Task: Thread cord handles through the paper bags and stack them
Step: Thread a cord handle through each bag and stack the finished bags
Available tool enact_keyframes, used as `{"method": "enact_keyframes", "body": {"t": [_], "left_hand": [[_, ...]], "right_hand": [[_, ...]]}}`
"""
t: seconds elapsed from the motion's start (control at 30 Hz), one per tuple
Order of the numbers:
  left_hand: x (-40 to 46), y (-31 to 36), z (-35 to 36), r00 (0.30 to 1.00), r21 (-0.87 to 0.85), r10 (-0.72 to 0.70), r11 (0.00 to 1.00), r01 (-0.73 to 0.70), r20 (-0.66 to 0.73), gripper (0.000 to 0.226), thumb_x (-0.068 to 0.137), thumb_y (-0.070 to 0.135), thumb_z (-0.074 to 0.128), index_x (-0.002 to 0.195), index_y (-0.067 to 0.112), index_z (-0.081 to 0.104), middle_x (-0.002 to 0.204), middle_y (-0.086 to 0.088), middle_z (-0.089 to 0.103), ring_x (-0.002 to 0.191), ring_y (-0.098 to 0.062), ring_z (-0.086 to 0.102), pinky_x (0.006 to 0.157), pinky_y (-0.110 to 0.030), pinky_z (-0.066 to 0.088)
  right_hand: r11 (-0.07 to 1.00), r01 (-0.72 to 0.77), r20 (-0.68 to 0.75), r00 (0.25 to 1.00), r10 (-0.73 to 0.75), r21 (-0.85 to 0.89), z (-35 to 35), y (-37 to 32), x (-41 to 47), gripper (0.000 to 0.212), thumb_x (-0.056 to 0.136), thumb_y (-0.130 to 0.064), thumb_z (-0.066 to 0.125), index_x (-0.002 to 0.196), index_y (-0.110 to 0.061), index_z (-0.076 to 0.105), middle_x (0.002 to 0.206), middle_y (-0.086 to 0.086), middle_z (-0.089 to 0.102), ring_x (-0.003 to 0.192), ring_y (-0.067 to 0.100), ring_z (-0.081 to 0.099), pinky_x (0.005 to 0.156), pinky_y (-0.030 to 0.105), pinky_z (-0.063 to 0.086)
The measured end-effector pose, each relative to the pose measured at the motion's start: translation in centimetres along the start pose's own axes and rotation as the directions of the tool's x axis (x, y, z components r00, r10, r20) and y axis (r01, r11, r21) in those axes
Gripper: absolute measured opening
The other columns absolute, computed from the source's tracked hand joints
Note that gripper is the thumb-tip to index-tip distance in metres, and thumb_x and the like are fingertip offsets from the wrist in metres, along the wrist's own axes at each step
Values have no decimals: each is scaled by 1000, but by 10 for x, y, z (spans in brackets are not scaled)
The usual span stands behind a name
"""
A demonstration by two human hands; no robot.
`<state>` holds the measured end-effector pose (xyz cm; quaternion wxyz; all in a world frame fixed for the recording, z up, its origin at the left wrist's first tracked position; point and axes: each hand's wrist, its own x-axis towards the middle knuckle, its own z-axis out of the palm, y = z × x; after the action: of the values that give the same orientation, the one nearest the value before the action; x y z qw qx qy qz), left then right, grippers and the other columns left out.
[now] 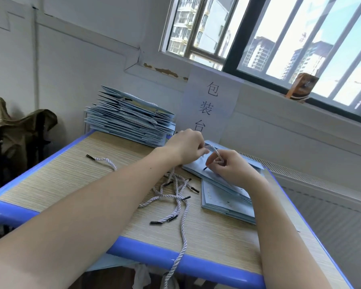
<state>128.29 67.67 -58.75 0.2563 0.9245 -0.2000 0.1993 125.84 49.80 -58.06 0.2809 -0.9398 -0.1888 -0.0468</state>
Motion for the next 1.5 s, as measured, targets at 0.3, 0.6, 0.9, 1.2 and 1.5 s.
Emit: {"method": "enact_keyframes", "body": {"t": [0.3, 0.6, 0.9, 1.2, 1.5], "left_hand": [[2, 0, 4, 994, -39, 97, 995, -95, 51, 10, 90, 13, 60, 90, 13, 70, 82, 0, 63, 81, -24, 60, 73, -34, 50], [0, -4, -20, 848, -171, 93, 985, -2, 523, 24, 82, 14, 67, 107, 14, 69, 93, 1, 66, 81, -17, 57, 76, -30, 45], [-2, -7, -19, 893, -196, 129, 979, -47, 431, 36, 71, 18, 88, 104, 18, 73, 103, 5, 70, 102, -14, 64, 96, -38, 53], [-4, -7, -25, 958, -187, 105, 981, -55, 267, 31, 76, 26, 86, 100, 11, 74, 95, 1, 72, 90, -15, 67, 88, -38, 56], [-3, -1, -24, 978, -126, 154, 983, -136, 140, 8, 89, 14, 69, 87, 12, 76, 83, 1, 71, 79, -18, 65, 79, -41, 56]], "right_hand": [[986, 99, 34, 995, -95, -133, 3, 2, 0, 23, 97, -9, 56, 80, -24, 59, 65, -10, 47, 55, 4, 40, 58, 17, 35], [985, 106, 22, 994, -104, -137, 3, 3, 1, 12, 94, -8, 61, 88, -16, 66, 64, -8, 51, 54, 3, 39, 52, 12, 35], [987, 107, 2, 994, -107, -116, 4, 7, 5, 19, 94, -9, 62, 81, -22, 65, 65, -8, 52, 61, 9, 42, 62, 26, 37], [995, 62, -88, 995, -55, 77, 6, 2, 5, 9, 91, -13, 70, 93, -21, 68, 73, -10, 66, 61, 2, 52, 64, 17, 41], [989, 36, -59, 998, -27, 140, -7, -1, -2, 30, 98, -28, 63, 69, -18, 58, 57, -12, 37, 55, 8, 32, 53, 22, 28]]}}
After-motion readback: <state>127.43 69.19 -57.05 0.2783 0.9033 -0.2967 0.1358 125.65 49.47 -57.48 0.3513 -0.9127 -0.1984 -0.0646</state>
